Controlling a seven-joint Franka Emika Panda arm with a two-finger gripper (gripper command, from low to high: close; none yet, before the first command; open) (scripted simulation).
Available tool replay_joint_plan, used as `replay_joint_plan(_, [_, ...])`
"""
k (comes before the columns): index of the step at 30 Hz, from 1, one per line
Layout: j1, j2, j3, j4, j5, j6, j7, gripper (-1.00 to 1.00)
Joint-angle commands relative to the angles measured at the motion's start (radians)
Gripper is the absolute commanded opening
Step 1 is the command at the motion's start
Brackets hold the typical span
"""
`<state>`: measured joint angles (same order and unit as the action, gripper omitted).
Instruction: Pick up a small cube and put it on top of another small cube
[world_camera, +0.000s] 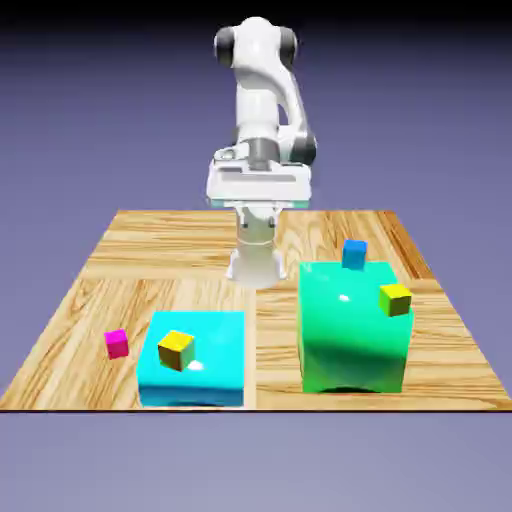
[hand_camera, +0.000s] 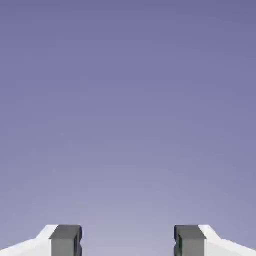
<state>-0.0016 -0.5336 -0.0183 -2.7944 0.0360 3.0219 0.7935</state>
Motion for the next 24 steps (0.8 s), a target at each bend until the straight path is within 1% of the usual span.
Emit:
replay_joint_plan(1, [-0.011, 0.03, -0.015, 0.013, 0.03, -0.013, 0.044, 0.0])
replay_joint_plan(24, [-0.271, 0.724, -0.363, 0.31, 0.717, -0.301, 1.044, 0.0])
